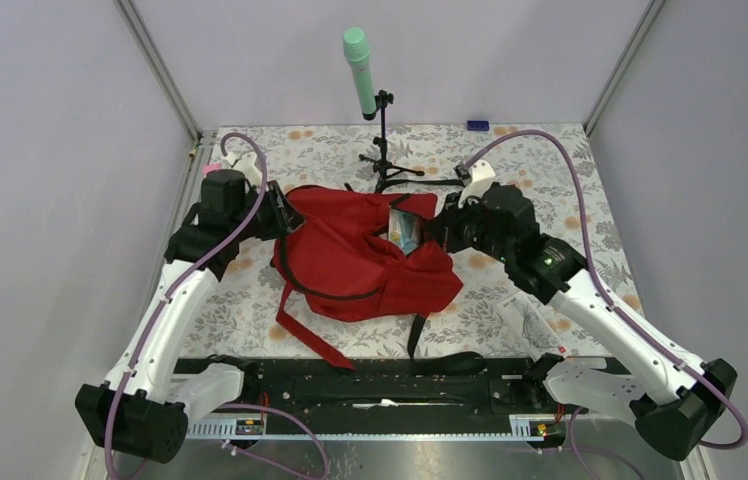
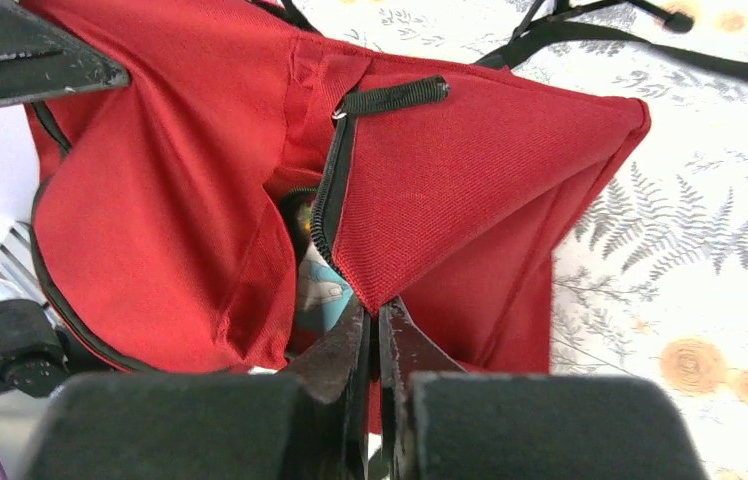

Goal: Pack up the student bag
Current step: Place the student bag at the center of the board.

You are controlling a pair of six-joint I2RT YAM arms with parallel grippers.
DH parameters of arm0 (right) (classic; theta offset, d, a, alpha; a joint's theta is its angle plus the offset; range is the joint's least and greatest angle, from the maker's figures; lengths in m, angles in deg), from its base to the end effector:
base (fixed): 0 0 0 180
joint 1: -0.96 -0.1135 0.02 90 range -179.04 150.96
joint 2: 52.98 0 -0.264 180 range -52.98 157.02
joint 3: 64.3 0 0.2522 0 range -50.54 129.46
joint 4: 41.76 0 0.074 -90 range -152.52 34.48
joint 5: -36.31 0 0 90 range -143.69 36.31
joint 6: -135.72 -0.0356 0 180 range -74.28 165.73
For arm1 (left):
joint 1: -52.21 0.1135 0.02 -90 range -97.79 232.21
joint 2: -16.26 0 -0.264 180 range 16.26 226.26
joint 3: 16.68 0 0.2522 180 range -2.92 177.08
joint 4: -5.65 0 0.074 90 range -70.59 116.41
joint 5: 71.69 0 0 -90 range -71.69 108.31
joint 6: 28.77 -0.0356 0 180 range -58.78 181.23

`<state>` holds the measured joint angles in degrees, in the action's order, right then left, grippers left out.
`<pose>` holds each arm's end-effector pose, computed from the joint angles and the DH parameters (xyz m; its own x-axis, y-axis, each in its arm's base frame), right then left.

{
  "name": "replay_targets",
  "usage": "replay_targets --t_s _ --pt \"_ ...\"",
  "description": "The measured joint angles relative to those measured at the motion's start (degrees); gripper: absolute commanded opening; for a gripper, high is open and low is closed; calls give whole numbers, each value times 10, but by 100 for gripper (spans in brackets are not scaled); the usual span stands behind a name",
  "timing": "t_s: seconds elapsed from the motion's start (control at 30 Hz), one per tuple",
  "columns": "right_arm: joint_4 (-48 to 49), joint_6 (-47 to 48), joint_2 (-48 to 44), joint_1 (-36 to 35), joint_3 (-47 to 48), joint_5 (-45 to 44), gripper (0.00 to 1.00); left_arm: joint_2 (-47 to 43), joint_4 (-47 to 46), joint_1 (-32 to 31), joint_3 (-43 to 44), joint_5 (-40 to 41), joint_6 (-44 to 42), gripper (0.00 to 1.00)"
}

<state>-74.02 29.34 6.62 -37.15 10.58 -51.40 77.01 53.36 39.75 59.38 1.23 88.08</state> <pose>0.1836 0.1458 0.3757 -0.4028 0.0421 -0.9143 -0.5557 0.7825 0.2809 0.2179 -0.0589 0.3525 -0.6693 -0.2943 -0.6822 0.1637 0.8372 -0.5218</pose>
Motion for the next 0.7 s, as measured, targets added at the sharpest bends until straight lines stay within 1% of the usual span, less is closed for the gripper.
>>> replay_targets --t_s 0.03,0.07,0.1,0.13,0.2,0.33,0.37,0.4,0.43,0.5,0.57,0.6,0.63,0.7 --pt "18 -12 4 -3 -12 -1 0 -7 7 3 -9 28 -5 56" --pt "29 -20 7 -4 -21 -2 0 -9 8 5 -14 42 -13 64" --pt "40 -31 11 -4 -31 -3 0 -14 7 10 -20 62 -16 68" --pt "54 -42 17 -5 -44 -6 0 -16 7 12 -24 73 -24 71" --pt "75 -56 31 -5 -64 -9 0 -19 4 17 -29 91 -32 73" --pt "115 -82 71 -5 -90 -11 0 -28 -13 9 -40 96 -39 79" --pt "125 -88 83 -5 -92 -10 6 -31 -19 5 -44 92 -41 79" --pt "134 -92 95 -5 -93 -8 15 -34 -25 1 -49 84 -43 79" --pt "142 -95 106 -5 -93 -6 25 -34 -31 -2 -52 73 -45 80" --pt "151 -100 121 -5 -93 0 50 -28 -40 -5 -56 47 -49 80" --pt "152 -103 125 -5 -93 2 65 -19 -46 -6 -57 20 -52 81" --pt "150 -98 123 -5 -92 2 75 -14 -50 -6 -59 7 -54 82" --pt "147 -94 121 -5 -92 1 79 -11 -56 -6 -61 -2 -55 82" --pt "134 -85 113 -4 -91 -9 83 -9 -66 -6 -67 -23 -58 83"
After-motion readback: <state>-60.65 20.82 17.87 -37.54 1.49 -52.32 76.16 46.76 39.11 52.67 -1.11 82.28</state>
